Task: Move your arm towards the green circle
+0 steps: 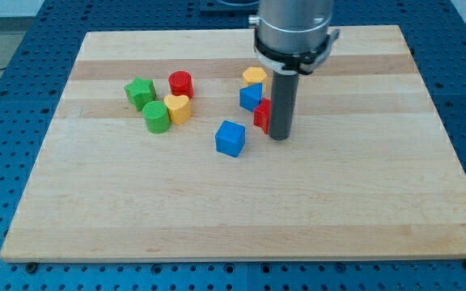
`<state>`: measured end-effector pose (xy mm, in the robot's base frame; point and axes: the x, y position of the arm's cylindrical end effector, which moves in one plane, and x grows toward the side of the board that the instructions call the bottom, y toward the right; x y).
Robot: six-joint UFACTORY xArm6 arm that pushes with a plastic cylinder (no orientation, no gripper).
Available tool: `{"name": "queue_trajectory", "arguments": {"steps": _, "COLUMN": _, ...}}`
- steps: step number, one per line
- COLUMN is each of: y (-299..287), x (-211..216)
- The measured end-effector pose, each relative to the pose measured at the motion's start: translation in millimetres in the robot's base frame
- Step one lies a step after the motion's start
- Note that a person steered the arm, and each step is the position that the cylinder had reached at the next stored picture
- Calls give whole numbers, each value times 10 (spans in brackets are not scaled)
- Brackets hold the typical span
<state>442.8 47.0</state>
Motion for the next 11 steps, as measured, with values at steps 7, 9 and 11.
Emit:
{"name": "queue_trajectory", "arguments": {"steps": 7, "y": -933, "x": 513}}
{"name": "queue_trajectory", "arguments": {"steps": 9, "y": -1810, "x": 424}}
{"name": "queue_trajectory", "arguments": {"steps": 11, "y": -1817, "x": -79}}
